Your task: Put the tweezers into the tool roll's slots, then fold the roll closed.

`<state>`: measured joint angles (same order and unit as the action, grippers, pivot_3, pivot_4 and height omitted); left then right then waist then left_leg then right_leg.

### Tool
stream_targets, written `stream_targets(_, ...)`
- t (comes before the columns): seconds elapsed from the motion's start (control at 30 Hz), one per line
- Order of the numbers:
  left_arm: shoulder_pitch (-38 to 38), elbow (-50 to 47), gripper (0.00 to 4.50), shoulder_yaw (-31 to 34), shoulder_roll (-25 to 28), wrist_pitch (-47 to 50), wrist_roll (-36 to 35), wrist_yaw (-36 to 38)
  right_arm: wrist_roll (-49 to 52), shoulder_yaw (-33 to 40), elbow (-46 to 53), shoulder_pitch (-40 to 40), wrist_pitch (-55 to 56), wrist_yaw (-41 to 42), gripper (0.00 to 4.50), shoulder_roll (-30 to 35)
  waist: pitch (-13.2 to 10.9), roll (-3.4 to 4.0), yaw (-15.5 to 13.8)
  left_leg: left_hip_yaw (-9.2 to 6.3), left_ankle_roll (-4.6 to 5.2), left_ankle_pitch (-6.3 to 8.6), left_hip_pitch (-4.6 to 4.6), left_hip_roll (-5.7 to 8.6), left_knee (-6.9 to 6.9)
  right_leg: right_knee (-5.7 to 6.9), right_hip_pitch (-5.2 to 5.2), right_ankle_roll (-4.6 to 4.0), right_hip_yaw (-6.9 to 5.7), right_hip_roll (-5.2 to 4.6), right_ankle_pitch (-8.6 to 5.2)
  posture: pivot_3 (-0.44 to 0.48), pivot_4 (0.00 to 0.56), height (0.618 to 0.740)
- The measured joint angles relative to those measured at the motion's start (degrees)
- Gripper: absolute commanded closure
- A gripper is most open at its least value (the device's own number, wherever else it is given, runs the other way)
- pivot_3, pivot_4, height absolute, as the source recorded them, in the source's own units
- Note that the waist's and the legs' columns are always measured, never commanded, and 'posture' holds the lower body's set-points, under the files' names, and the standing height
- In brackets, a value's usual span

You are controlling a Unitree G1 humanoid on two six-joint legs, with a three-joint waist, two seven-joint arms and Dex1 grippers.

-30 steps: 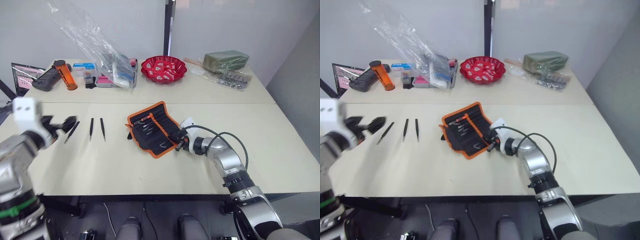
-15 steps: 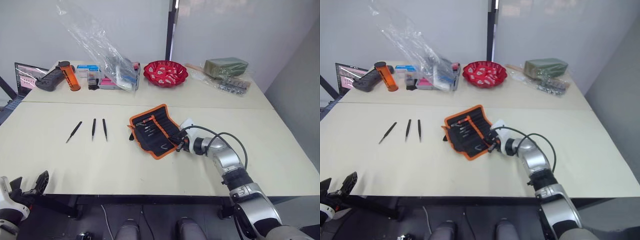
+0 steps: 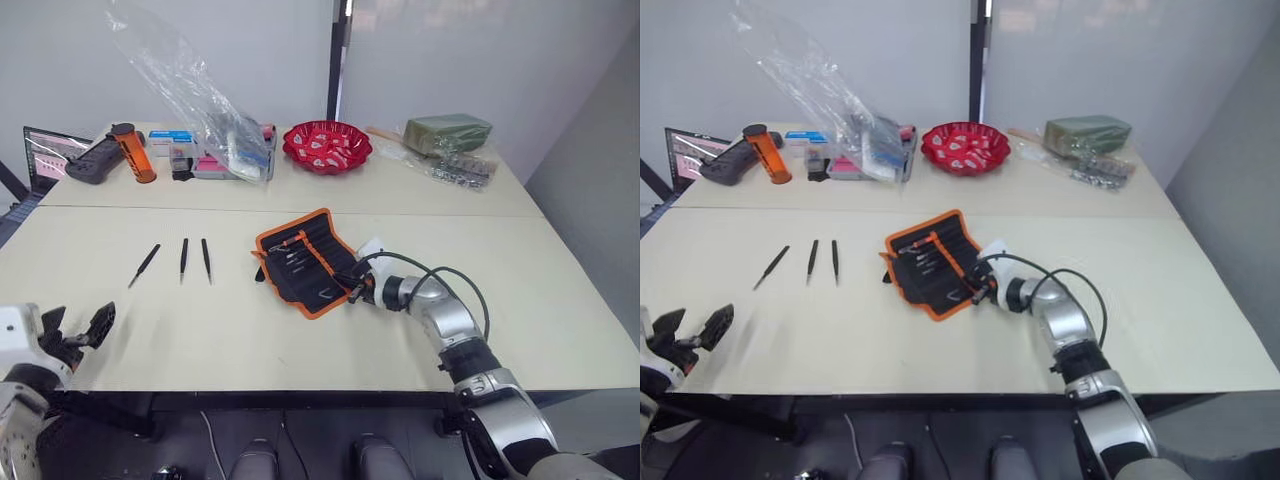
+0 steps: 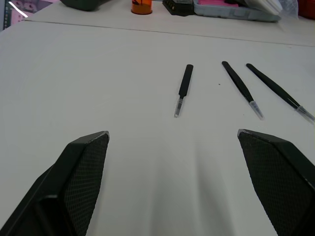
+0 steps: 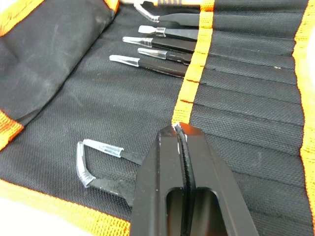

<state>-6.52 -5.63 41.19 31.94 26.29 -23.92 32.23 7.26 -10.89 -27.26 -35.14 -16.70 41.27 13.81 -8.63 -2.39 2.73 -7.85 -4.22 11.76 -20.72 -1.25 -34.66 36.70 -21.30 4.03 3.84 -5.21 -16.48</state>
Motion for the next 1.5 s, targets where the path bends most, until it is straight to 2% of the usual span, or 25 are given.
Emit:
stream_targets(0.23,15.95,21.10,0.05,-11.23,8.95,-3.17,4.76,4.27,-0.01,0.32,2.91,1.89,-0.38,-2.06,4.50,-0.47,-0.03,0.05,-0.05,0.01,0.00,0.00,-0.04,0.01,0.07,0.00,-0.08,0.03,0.00,0.00,-0.02,0.000,0.150,0.740)
stream_targets(0.43,25.82,36.02,0.05,-19.18,9.80,-8.53,8.77,6.64,0.03,0.21,4.53,2.07,-1.80,-2.52,4.50,-0.94,-0.06,0.09,0.10,0.01,0.00,0.00,-0.17,0.01,0.27,0.08,-0.38,0.02,0.01,0.01,-0.01,0.000,0.150,0.740)
stream_targets(0.6,31.65,46.07,1.56,-22.40,11.26,-13.58,11.74,7.59,0.03,0.27,5.47,2.24,-2.59,-2.80,4.50,-0.86,-0.08,0.13,-0.01,0.01,0.00,-0.02,-0.38,0.03,0.24,0.25,-0.67,0.02,0.03,-0.01,-0.01,0.000,0.150,0.740)
stream_targets(0.83,33.36,51.12,3.86,-23.06,11.59,-17.81,12.34,8.10,0.02,0.30,6.52,2.41,-3.67,-3.07,4.50,-0.69,-0.12,0.31,-0.02,0.02,0.00,-0.02,-0.37,0.03,0.25,0.29,-0.70,0.03,0.04,-0.02,-0.01,0.000,0.150,0.740)
stream_targets(0.9,33.36,51.42,4.47,-22.83,11.91,-18.02,12.23,8.11,0.02,0.29,6.65,2.42,-3.77,-3.06,4.50,-0.66,-0.14,0.34,0.00,0.02,0.00,-0.02,-0.38,0.03,0.25,0.30,-0.71,0.03,0.04,-0.02,-0.01,0.000,0.150,0.740)
stream_targets(1.07,33.16,50.76,4.47,-21.33,11.94,-17.05,10.44,8.38,0.02,0.31,6.71,2.39,-3.80,-3.06,4.50,-0.63,-0.16,0.36,0.01,0.02,0.00,-0.02,-0.44,0.01,0.25,0.31,-0.79,0.03,0.04,0.00,-0.01,0.000,0.150,0.740)
stream_targets(1.17,33.13,46.82,4.47,-20.00,12.22,-15.03,8.66,8.68,0.03,0.34,6.74,2.41,-3.80,-3.06,4.50,-0.42,-0.19,0.28,-0.03,0.02,-0.01,-0.03,-0.47,0.01,0.24,0.32,-0.79,0.03,0.04,0.00,-0.01,0.000,0.150,0.740)
stream_targets(1.37,36.88,28.37,4.47,-20.09,14.97,-7.08,3.46,11.56,0.03,0.51,6.86,2.49,-3.80,-3.15,4.50,-0.33,-0.21,0.20,-0.14,0.02,-0.05,-0.05,-0.50,0.01,0.23,0.31,-0.78,0.03,0.04,-0.01,-0.01,0.000,0.150,0.740)
stream_targets(1.5,41.16,19.02,4.47,-26.15,15.35,-0.22,2.54,14.08,0.03,0.89,7.72,2.85,-3.79,-3.52,4.50,-0.27,-0.24,0.26,-0.11,0.03,-0.05,-0.05,-0.49,0.03,0.22,0.31,-0.77,0.04,0.06,-0.01,-0.01,0.000,0.150,0.740)
